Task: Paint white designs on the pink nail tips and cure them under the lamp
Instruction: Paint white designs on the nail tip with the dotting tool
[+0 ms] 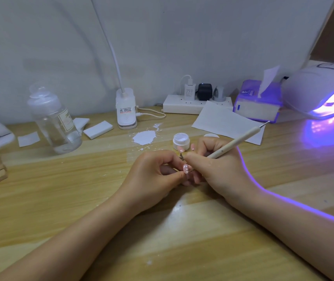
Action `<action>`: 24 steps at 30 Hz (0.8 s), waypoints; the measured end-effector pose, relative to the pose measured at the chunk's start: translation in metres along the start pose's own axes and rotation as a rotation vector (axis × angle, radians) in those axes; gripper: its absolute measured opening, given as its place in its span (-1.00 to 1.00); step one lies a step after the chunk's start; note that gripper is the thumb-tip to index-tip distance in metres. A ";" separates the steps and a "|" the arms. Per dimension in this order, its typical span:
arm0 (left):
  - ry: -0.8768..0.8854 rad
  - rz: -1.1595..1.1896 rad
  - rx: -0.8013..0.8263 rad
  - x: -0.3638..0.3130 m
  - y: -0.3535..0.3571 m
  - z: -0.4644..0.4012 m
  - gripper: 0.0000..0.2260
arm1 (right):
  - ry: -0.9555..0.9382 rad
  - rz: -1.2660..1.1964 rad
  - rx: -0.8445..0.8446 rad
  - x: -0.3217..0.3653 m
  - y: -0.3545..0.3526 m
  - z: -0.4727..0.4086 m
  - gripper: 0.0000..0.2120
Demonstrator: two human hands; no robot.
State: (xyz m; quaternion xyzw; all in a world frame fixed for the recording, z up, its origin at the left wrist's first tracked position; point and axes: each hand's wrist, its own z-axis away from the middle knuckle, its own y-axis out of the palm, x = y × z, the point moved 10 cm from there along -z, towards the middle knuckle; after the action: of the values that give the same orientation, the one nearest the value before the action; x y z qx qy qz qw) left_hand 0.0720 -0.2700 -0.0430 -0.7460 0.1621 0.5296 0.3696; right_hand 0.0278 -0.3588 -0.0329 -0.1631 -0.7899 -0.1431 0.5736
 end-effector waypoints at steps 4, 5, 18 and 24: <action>-0.004 -0.024 0.004 0.000 0.000 0.001 -0.75 | 0.000 0.000 0.000 0.000 0.000 0.000 -0.58; -0.006 -0.026 0.006 0.001 0.000 0.001 -0.75 | 0.001 0.001 0.001 0.000 0.000 0.000 -0.59; -0.016 -0.016 0.004 0.002 0.000 0.001 -0.77 | 0.005 0.003 -0.008 -0.001 0.000 0.000 -0.59; -0.011 0.009 -0.002 0.004 -0.001 -0.001 -0.78 | -0.001 0.007 -0.007 0.000 -0.001 0.000 -0.61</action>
State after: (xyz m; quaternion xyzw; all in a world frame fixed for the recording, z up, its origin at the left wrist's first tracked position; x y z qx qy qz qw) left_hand 0.0742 -0.2695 -0.0460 -0.7428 0.1631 0.5354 0.3674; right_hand 0.0275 -0.3595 -0.0334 -0.1680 -0.7892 -0.1438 0.5729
